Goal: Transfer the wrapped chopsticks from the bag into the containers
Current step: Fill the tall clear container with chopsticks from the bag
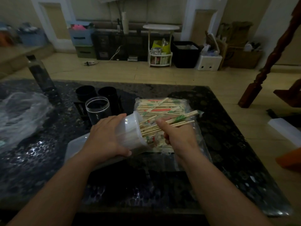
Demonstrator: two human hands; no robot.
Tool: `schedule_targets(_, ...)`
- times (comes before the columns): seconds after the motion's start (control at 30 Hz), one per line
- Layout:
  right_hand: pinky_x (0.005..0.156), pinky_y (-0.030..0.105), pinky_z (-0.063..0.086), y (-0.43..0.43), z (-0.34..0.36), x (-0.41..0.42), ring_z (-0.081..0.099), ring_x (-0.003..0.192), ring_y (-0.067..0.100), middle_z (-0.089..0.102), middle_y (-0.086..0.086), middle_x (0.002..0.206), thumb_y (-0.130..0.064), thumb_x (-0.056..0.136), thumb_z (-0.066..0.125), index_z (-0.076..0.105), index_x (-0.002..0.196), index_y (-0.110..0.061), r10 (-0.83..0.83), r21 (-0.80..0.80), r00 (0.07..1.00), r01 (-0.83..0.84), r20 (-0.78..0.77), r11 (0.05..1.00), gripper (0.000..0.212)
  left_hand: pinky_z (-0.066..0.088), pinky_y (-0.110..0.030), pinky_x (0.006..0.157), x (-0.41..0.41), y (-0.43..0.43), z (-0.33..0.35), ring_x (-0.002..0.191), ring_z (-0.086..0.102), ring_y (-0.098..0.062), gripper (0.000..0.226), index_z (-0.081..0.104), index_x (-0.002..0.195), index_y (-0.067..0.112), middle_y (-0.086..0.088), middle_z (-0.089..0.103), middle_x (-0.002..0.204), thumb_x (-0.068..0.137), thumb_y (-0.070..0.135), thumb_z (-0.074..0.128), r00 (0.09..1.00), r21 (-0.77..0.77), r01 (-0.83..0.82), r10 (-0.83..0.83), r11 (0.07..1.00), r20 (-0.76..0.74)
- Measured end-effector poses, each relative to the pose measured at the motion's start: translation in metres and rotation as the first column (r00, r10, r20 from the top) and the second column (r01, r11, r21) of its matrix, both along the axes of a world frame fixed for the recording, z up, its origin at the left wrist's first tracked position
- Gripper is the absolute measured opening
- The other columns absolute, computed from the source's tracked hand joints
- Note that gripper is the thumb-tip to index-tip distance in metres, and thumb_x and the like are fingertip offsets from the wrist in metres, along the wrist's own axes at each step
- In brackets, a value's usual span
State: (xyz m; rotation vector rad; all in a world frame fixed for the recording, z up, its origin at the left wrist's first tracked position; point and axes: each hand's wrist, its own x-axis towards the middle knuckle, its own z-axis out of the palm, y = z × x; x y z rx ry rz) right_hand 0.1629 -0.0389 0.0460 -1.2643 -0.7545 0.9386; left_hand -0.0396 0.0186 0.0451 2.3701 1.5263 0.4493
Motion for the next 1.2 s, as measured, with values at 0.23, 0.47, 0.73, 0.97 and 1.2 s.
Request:
schedule_targets(0.23,0.041,0.022,0.036,0.003,-0.001,0.001,0.048,0.045,0.011,0.061,0.005,0.061,-0.015,0.082,0.07,0.071,0.078,-0.007,0.032,-0.209,0.998,-0.044,-0.062,0.977,0.009,0.028,-0.034,0.105,0.001,0.001,0.0,0.131,0.037,-0.02,0.134,0.03,0.149,0.032,0.005,0.04,0.145,0.025,0.072,0.057,1.0,-0.009,0.002,-0.002,1.0,-0.012)
schedule_targets(0.47,0.039,0.023,0.036,0.005,0.004,0.007,0.048,0.046,0.01,0.059,0.002,0.062,-0.019,0.094,0.059,0.063,0.087,-0.012,-0.091,-0.065,0.939,0.073,-0.333,0.995,0.01,0.028,-0.033,0.101,0.0,-0.002,0.002,0.128,0.038,-0.02,0.132,0.031,0.149,0.031,0.005,0.041,0.143,0.026,0.071,0.057,1.0,-0.009,0.01,-0.01,1.0,0.003)
schedule_targets(0.73,0.039,0.018,0.04,0.002,-0.005,0.0,0.054,0.042,0.003,0.067,0.004,0.072,-0.008,0.084,0.071,0.066,0.096,-0.01,0.023,-0.128,0.995,-0.036,-0.101,0.991,0.013,0.029,-0.034,0.103,0.002,-0.001,0.001,0.129,0.037,-0.02,0.133,0.03,0.149,0.032,0.005,0.04,0.145,0.025,0.071,0.056,1.0,-0.016,0.012,-0.012,1.0,-0.02)
schedule_targets(0.97,0.055,0.023,0.044,0.005,-0.013,0.004,0.056,0.06,0.004,0.067,-0.008,0.073,-0.018,0.091,0.065,0.073,0.083,-0.017,0.142,-0.131,0.942,-0.106,0.304,0.986,0.012,0.028,-0.033,0.104,0.002,0.0,0.002,0.131,0.036,-0.019,0.133,0.028,0.15,0.033,0.006,0.039,0.146,0.025,0.071,0.058,1.0,-0.026,0.007,-0.007,1.0,-0.024)
schedule_targets(1.2,0.075,0.035,0.053,0.008,-0.017,0.006,0.064,0.077,0.01,0.073,-0.013,0.088,-0.027,0.084,0.064,0.076,0.079,-0.022,0.13,-0.075,0.922,-0.11,0.365,0.991,0.014,0.028,-0.033,0.103,0.001,-0.002,0.002,0.131,0.036,-0.019,0.133,0.028,0.15,0.032,0.006,0.039,0.146,0.026,0.072,0.055,0.999,-0.016,0.016,-0.017,1.0,-0.034)
